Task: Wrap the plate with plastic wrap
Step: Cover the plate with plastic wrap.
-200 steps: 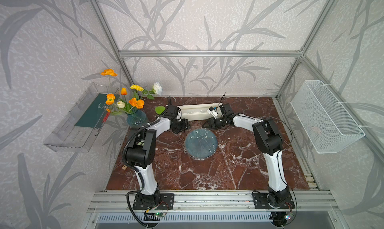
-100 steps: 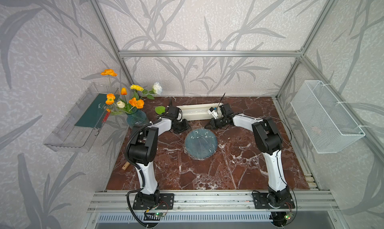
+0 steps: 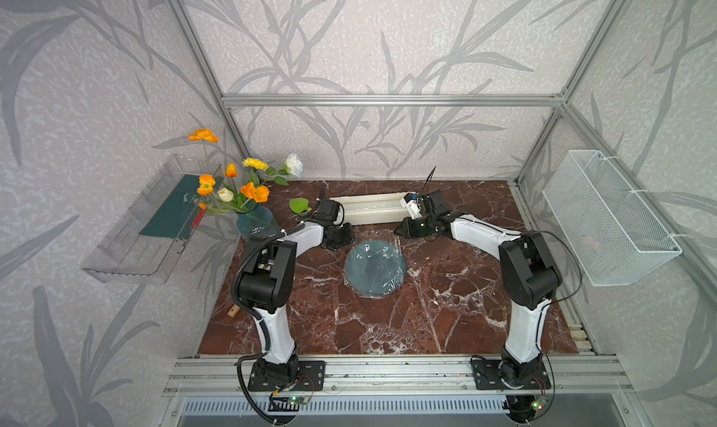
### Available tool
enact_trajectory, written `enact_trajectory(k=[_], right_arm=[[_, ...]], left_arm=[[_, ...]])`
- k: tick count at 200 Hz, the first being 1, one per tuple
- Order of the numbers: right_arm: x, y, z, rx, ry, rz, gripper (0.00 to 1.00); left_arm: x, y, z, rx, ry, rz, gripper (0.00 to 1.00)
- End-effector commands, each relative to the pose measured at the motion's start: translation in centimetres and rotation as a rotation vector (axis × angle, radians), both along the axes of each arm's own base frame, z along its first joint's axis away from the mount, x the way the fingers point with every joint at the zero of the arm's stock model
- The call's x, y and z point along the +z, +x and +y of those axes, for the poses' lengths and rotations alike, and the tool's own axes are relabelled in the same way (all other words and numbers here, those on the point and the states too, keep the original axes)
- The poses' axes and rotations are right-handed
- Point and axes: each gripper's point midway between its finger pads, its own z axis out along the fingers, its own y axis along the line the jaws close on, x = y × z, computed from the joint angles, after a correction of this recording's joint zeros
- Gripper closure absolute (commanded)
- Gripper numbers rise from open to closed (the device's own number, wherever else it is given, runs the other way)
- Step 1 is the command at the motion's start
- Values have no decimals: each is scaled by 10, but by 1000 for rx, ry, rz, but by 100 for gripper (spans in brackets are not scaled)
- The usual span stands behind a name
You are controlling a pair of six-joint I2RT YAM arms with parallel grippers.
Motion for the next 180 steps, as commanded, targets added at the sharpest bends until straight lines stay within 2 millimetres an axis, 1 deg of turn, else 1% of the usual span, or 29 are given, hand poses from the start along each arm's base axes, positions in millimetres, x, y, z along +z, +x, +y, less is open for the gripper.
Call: enact_trajectory(k=[1, 17, 37, 58, 83, 100, 119, 131, 140, 149, 160, 166, 170, 180], right_arm=[[-4, 4, -16, -76, -66, -25, 100], [-9, 6, -22, -100, -101, -23, 100], [-23, 10, -30, -127, -169, -7, 100], [-38, 18, -35, -153, -210, -4, 100], [-49, 30, -26, -137, -207, 1, 100], [-58, 36, -20, -128, -195, 20, 100], [-67, 35, -15, -116, -166, 65, 100], [-66, 32, -12, -111, -140, 89, 100], [-63, 29, -13, -112, -128, 98, 91], [-59, 26, -14, -117, -119, 100, 74], [-53, 22, -16, -124, -101, 102, 61], [-50, 20, -17, -127, -86, 105, 52], [-47, 20, -17, -129, -74, 107, 48], [-44, 16, -17, -130, -40, 124, 43]], left_arm=[[16, 8, 2, 3, 39, -68, 71], [17, 12, 3, 11, 51, -77, 72], [17, 15, 7, 21, 79, -84, 72], [15, 17, 17, 44, 132, -80, 76], [14, 21, 21, 57, 158, -84, 76], [11, 23, 20, 63, 156, -79, 79], [8, 22, 17, 56, 151, -72, 80], [6, 19, 17, 50, 157, -62, 80], [4, 17, 17, 47, 160, -56, 80], [4, 16, 17, 44, 159, -55, 80], [4, 15, 15, 39, 155, -55, 80], [4, 15, 15, 38, 152, -55, 80], [4, 15, 14, 35, 150, -54, 80], [5, 16, 12, 31, 144, -53, 80]])
